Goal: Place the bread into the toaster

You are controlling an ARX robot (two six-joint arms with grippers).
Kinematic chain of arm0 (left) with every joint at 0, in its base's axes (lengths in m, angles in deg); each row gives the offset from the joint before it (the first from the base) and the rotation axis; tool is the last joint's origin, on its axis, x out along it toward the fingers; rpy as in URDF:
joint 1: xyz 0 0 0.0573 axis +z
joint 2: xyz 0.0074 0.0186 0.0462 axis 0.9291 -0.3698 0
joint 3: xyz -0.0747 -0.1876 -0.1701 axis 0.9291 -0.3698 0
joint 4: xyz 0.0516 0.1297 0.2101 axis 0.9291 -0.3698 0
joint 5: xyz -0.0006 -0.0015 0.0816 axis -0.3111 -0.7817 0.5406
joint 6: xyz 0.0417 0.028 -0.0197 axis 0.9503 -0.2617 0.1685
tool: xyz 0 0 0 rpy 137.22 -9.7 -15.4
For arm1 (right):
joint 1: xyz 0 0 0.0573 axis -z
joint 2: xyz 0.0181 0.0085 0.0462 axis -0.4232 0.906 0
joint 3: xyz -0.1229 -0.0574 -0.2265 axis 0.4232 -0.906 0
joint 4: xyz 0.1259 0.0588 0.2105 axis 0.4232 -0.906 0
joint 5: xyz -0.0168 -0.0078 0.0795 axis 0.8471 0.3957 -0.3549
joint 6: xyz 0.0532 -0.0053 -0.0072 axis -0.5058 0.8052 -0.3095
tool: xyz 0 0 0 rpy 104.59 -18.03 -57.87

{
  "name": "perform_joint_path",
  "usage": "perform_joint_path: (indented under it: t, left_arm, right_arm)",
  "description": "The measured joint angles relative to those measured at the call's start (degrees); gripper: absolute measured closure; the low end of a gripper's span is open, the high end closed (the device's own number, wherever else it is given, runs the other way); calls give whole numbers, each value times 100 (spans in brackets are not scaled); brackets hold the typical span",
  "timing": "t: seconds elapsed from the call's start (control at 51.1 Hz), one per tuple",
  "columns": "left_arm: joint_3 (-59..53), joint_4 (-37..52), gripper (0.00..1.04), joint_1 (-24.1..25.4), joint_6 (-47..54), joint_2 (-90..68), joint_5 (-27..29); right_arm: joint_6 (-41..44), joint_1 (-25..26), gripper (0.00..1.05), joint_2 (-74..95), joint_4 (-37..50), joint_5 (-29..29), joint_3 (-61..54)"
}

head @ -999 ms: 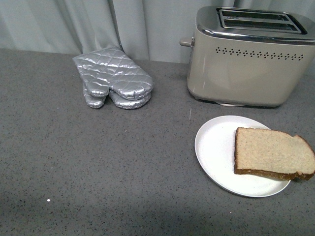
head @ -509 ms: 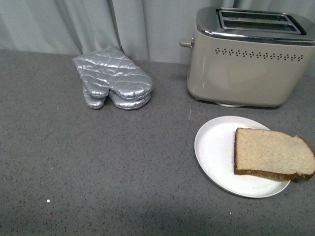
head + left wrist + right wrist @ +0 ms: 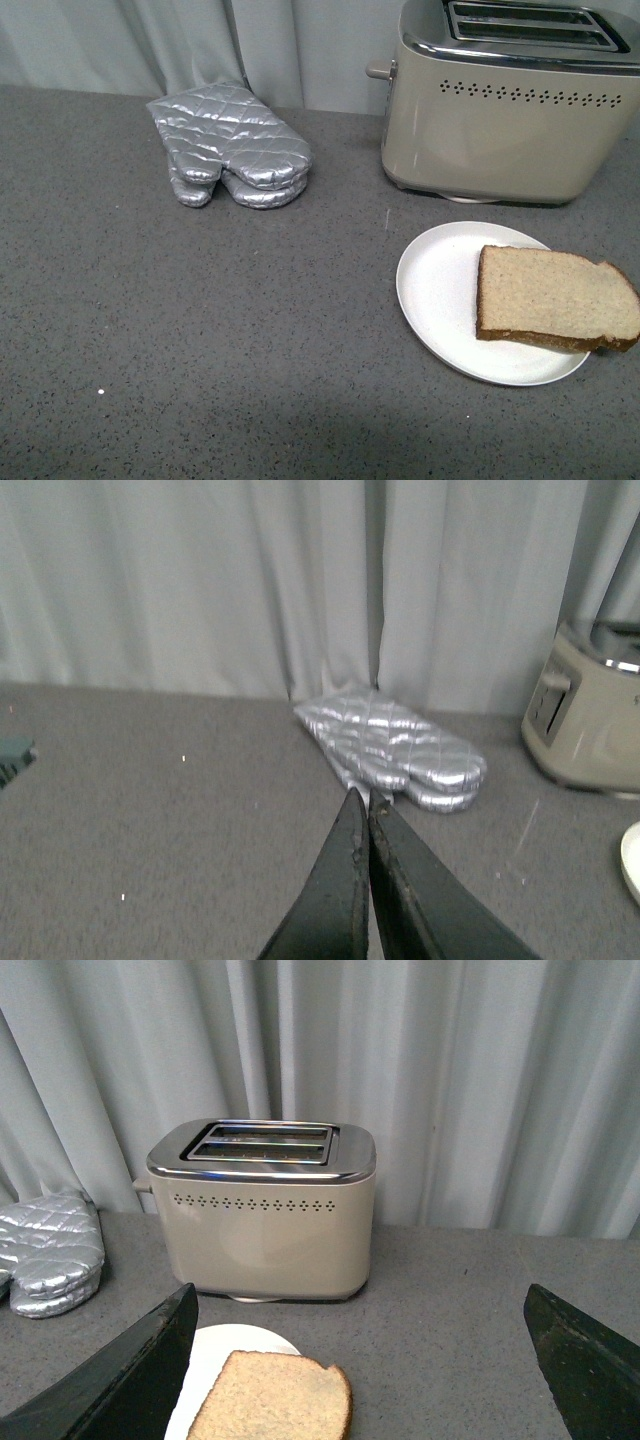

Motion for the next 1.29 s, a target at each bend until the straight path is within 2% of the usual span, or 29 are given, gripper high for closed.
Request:
perform_joint_path:
  t: [0.196, 0.255, 0.313, 0.352, 0.529, 0.627, 0.783, 0.94, 0.979, 1.077, 1.292]
  left_arm:
    - [0, -22, 100, 0, -4, 31, 0]
    - [0, -22, 90, 0, 0, 35, 0]
    - [0, -24, 81, 0, 0, 35, 0]
    - [0, -24, 76, 0, 0, 35, 2]
    - [0, -24, 49, 0, 0, 39, 0]
    - [0, -24, 27, 0, 0, 42, 2]
    - [0, -24, 5, 0, 2, 42, 0]
    - [0, -24, 7, 0, 11, 42, 2]
    - [0, -24, 7, 0, 11, 42, 0]
    - [0, -24, 7, 0, 11, 42, 0]
    - [0, -24, 7, 0, 11, 42, 2]
  right_arm:
    - [0, 0, 10, 0, 0, 0, 0]
    - [63, -13, 10, 22, -42, 79, 13]
    - [354, -42, 10, 308, -492, 431, 201]
    - [518, 20, 10, 662, -590, 433, 304]
    - [431, 586, 10, 2846, 177, -205, 616]
    - [50, 935, 10, 4769, 1137, -686, 1123]
    - [-195, 1213, 10, 6760, 1379, -1351, 1926]
    - [-227, 1300, 10, 8185, 1062, -1827, 2671]
    - [-225, 1314, 10, 8671, 737, -2138, 3001]
    - [-227, 1335, 10, 9584, 275, -2382, 3598]
    - [-461, 1246, 10, 10791, 175, -2507, 4179]
